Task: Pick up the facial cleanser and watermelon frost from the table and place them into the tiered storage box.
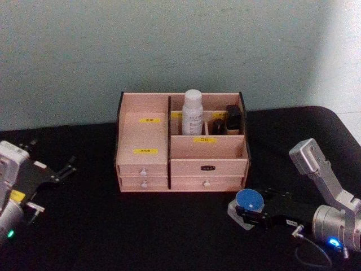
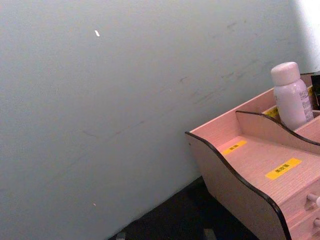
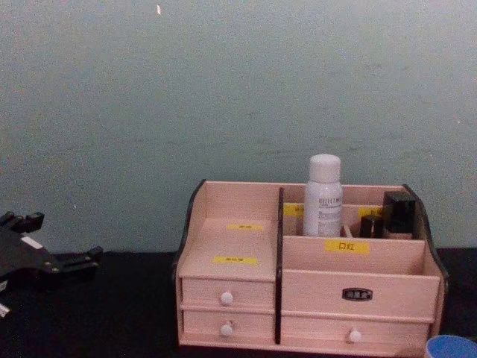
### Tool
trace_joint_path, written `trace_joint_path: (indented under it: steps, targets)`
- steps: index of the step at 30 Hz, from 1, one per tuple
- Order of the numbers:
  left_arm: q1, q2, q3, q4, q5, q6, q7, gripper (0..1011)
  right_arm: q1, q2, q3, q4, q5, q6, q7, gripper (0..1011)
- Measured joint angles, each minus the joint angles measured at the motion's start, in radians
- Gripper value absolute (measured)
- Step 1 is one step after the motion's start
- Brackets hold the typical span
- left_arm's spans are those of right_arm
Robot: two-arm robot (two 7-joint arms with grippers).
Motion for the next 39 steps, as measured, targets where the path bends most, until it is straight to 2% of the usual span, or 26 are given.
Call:
trace_joint_path:
  steps: [5, 15, 23, 31, 39]
  targets:
    - [0.0, 0.0, 0.0, 0.0, 0.0, 0.0, 0.0, 1001, 0.003, 0.006, 0.0, -0.005, -0.002, -0.015, 0.015, 712]
    - [0.0, 0.0, 0.0, 0.0, 0.0, 0.0, 0.0, 1001, 0.019, 0.016, 0.003, -0.036, 0.029, -0.035, 0.055, 712]
    - [0.0, 0.0, 0.0, 0.0, 0.0, 0.0, 0.0, 1001, 0.064, 0.012, -0.021, -0.045, 0.05, -0.058, 0.09, 712]
    - [0.0, 0.0, 0.0, 0.0, 0.0, 0.0, 0.0, 1001, 0.145, -0.025, -0.07, -0.031, 0.045, -0.098, 0.11, 712]
    - [0.0, 0.0, 0.0, 0.0, 0.0, 0.0, 0.0, 1001, 0.238, -0.086, -0.121, 0.013, 0.024, -0.124, 0.114, 712]
